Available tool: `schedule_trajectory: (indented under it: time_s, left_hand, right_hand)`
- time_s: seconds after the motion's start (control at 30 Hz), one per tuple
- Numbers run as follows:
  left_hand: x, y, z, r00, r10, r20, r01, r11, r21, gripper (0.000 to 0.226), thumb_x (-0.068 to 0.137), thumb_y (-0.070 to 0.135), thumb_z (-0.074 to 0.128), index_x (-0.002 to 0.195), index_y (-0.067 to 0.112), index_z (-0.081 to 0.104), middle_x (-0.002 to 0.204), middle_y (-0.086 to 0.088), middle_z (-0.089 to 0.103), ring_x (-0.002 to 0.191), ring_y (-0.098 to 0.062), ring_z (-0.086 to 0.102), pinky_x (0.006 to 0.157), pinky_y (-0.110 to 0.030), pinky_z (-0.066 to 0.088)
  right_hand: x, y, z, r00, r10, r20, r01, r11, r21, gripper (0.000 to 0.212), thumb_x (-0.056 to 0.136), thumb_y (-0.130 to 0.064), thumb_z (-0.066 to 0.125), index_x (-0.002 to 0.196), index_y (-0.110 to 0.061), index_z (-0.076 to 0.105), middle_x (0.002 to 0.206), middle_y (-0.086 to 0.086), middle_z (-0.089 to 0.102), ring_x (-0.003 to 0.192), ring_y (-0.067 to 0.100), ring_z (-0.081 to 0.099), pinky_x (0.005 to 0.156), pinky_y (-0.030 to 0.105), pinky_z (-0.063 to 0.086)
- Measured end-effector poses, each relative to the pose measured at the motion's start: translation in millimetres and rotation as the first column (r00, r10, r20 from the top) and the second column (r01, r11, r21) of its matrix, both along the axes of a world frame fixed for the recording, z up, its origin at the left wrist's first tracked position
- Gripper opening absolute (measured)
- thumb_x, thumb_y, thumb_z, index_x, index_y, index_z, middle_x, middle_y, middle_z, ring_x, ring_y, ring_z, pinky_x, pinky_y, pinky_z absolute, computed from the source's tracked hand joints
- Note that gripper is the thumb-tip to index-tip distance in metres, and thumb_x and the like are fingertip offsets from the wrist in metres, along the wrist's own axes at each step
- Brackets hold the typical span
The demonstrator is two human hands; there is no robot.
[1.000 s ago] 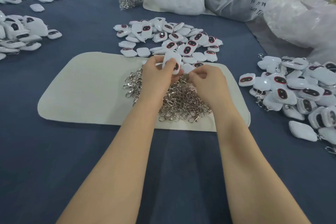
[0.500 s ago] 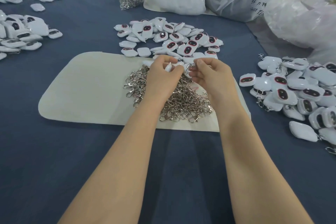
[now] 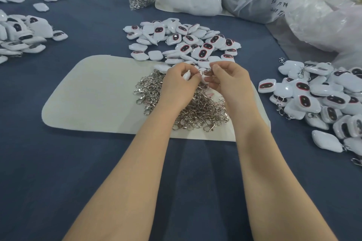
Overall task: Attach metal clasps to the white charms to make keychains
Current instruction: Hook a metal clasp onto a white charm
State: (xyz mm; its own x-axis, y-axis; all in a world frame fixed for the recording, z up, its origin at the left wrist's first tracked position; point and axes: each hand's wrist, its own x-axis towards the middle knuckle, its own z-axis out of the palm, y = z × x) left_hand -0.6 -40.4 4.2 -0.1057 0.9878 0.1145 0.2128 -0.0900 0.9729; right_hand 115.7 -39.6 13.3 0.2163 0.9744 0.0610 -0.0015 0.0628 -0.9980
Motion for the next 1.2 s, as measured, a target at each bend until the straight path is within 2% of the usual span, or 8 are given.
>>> schedule_trajectory:
  time_s: [0.13,0.2,0.5,0.67,0.77,0.9,1.07,1.2]
  left_hand:
    - [-1,2,-1,0.998,0.063,0.016,-0.063,0.998,0.021,0.013,0.087,0.013,0.063,0.079,0.023,0.061,0.078,0.012,0.058,0.063,0.001,0.05,0.053,-0.007,0.039]
    - [-2,3,-1,0.997,0.076,0.031,-0.077,0.997,0.022,0.015,0.087,0.012,0.062,0.078,0.024,0.062,0.078,0.013,0.06,0.064,0.001,0.051,0.056,-0.01,0.041]
    - [-1,3,-2,0.995,0.097,0.009,-0.098,0.993,0.072,0.008,0.084,0.011,0.063,0.081,0.019,0.063,0.076,0.01,0.06,0.069,-0.004,0.053,0.066,-0.021,0.043]
    - [-2,3,-1,0.995,0.102,0.017,-0.103,0.992,0.07,0.013,0.084,0.012,0.064,0.077,0.023,0.062,0.079,0.011,0.062,0.074,0.0,0.056,0.065,-0.008,0.042]
    - [-2,4,-2,0.994,0.109,-0.001,-0.109,0.991,0.079,0.011,0.086,0.014,0.063,0.078,0.022,0.064,0.079,0.013,0.062,0.074,0.002,0.055,0.065,-0.008,0.042]
    - [-1,4,-3,0.993,0.12,-0.009,-0.119,0.989,0.087,0.007,0.087,0.017,0.062,0.082,0.02,0.064,0.08,0.012,0.062,0.076,-0.005,0.056,0.072,-0.022,0.045]
    - [-1,5,-2,0.989,0.147,0.025,-0.148,0.987,0.062,0.008,0.087,0.015,0.061,0.081,0.021,0.062,0.079,0.012,0.062,0.069,0.003,0.053,0.061,-0.009,0.041]
    - [0,4,0,0.984,0.148,0.099,-0.151,0.988,0.026,0.008,0.087,0.012,0.061,0.082,0.018,0.063,0.084,0.006,0.064,0.078,-0.006,0.057,0.07,-0.015,0.045]
  right_hand:
    - [-3,2,-7,0.931,-0.073,0.356,0.065,0.997,0.036,0.012,0.093,-0.01,0.051,0.093,-0.019,0.059,0.08,-0.01,0.064,0.065,-0.006,0.06,0.055,0.003,0.04]
    - [-5,1,-8,0.88,-0.08,0.468,0.05,0.996,0.075,0.01,0.092,-0.015,0.054,0.094,-0.024,0.059,0.084,-0.018,0.059,0.076,-0.004,0.056,0.062,0.001,0.039]
    - [-13,-2,-7,0.904,0.076,0.421,-0.125,0.988,0.092,0.01,0.093,-0.016,0.055,0.09,-0.025,0.059,0.089,-0.005,0.069,0.085,0.008,0.063,0.081,0.025,0.049]
    - [-12,1,-8,0.885,0.044,0.464,-0.101,0.99,0.099,0.01,0.094,-0.012,0.053,0.09,-0.019,0.059,0.088,-0.001,0.068,0.087,0.014,0.064,0.085,0.032,0.052]
    - [-13,2,-10,0.879,0.017,0.476,-0.081,0.99,0.114,0.011,0.093,-0.013,0.054,0.087,-0.022,0.057,0.086,-0.002,0.066,0.085,0.015,0.063,0.08,0.029,0.05]
    - [-15,1,-10,0.884,-0.039,0.466,-0.033,0.989,0.146,0.02,0.091,-0.015,0.057,0.079,-0.03,0.051,0.078,-0.012,0.059,0.072,0.004,0.054,0.064,0.008,0.04]
    - [-19,-2,-9,0.902,-0.049,0.428,-0.019,0.988,0.153,0.011,0.09,-0.017,0.059,0.082,-0.024,0.055,0.077,-0.016,0.058,0.072,-0.001,0.054,0.065,0.007,0.041]
    - [-21,-4,-8,0.911,-0.036,0.411,-0.039,0.984,0.172,0.013,0.09,-0.014,0.059,0.083,-0.024,0.055,0.078,-0.018,0.058,0.073,-0.006,0.054,0.067,0.003,0.04]
